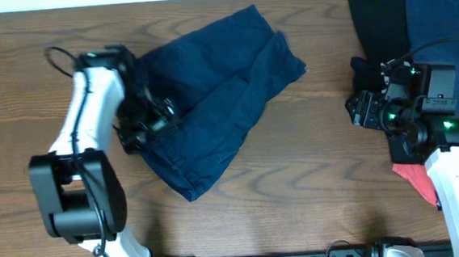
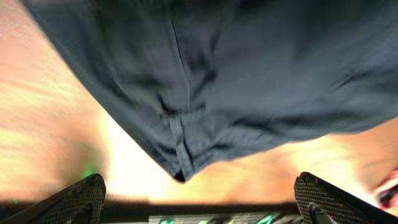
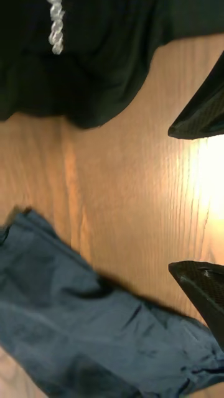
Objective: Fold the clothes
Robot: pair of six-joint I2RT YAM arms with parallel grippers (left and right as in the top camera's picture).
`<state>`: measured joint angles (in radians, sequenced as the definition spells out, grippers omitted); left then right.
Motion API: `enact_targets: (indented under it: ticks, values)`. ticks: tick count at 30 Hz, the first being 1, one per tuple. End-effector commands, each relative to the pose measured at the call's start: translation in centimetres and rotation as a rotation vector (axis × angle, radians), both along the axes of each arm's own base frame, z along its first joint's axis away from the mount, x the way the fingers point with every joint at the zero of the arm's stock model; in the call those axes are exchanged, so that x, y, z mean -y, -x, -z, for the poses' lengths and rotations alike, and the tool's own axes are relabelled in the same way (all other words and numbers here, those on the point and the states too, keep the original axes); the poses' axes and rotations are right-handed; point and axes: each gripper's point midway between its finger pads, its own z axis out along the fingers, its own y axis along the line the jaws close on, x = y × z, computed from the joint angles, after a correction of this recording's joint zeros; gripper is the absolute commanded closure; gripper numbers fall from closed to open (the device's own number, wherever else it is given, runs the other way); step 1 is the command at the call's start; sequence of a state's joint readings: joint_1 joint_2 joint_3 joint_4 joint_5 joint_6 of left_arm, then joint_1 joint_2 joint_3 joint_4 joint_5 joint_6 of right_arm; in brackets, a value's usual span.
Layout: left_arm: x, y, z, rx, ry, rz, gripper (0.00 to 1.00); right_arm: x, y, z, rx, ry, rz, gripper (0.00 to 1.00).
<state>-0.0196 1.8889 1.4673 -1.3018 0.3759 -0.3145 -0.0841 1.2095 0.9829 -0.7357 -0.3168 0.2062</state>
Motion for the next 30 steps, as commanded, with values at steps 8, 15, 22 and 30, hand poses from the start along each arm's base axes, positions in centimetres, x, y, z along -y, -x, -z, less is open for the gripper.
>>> enact_targets:
  ticks: [8,15,22,30]
  values:
    - [2.5,7.3,5.4,-0.215,-0.042,0.050,0.14,-1.0,-0.7,2.0,-0.063,-0.014,-0.050,0.40]
    - [4.0,8.4,8.3,-0.190,-0.048,0.040,0.35,-1.1,-1.9,3.1,-0.065,-0.015,-0.056,0.41]
    - [3.7,11.4,8.5,-0.287,-0.069,0.053,0.94,-3.6,-3.8,5.2,-0.068,-0.014,-0.127,0.34]
    - [0.0,10.6,7.5,-0.278,-0.108,-0.021,0.94,-7.2,-8.2,7.0,0.039,-0.040,-0.196,0.26]
